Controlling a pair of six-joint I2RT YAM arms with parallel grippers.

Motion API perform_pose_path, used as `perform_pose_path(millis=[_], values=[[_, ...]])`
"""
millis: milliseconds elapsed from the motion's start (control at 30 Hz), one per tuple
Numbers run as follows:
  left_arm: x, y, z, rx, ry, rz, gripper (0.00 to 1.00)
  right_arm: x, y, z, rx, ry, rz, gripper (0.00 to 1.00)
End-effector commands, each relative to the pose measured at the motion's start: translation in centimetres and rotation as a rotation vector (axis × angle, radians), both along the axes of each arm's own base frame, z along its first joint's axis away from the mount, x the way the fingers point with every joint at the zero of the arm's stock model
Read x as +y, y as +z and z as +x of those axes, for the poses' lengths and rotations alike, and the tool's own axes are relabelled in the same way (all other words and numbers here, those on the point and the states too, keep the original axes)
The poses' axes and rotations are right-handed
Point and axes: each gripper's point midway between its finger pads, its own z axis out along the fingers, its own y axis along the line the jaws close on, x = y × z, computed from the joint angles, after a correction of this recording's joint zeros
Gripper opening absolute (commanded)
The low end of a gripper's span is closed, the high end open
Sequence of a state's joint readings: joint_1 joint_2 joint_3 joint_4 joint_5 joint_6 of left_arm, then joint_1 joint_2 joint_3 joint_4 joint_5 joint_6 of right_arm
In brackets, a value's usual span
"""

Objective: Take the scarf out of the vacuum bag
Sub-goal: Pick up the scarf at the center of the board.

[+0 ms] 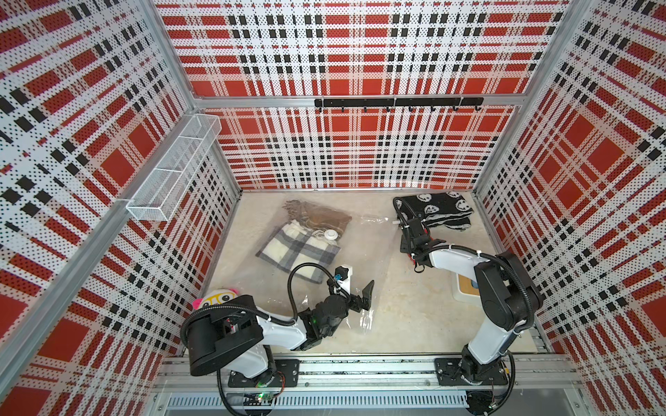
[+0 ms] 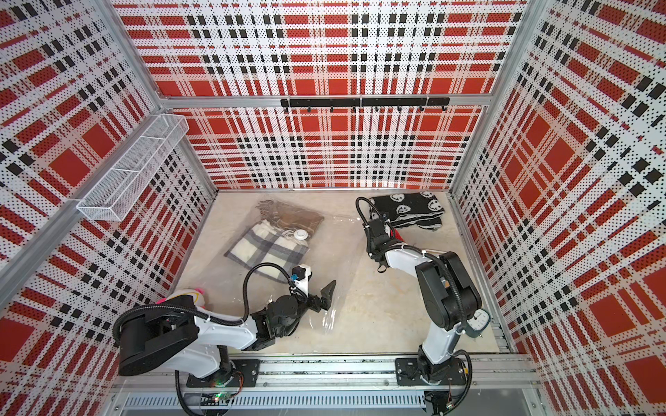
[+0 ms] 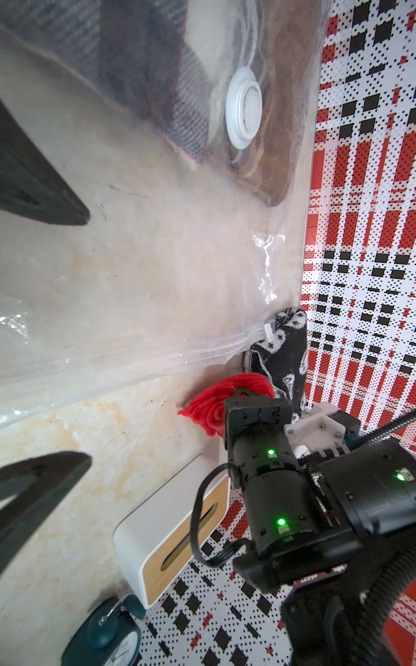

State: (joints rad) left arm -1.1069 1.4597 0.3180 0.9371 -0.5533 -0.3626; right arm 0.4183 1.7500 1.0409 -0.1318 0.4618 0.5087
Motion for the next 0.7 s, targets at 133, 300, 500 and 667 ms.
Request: perform_pose_path(millis=[133,300,500,667], values=[[0.4,1.7,0.3,-0.042,0.026,-0.077,1.00,-0.1,4.6,1.7,-0.058,-0.025,0.000,0.00],[-0.3,1.6,0.7,-0.038,0.024,-0.043,0.99,0.2,6.7,3.0,-0.082,-0.028,-0.011,0.00],[0.7,2.1,2.4,-0.072,0.029,-0.029,0.93,1.8,8.6,5.9,-0.083,0.000,-0.005,0.00],[1.0,2.4,3.5,-0.103,0.053,0.034,0.92,3.5,8.7,8.3,-0.070,0.011,-0.002,0.00]])
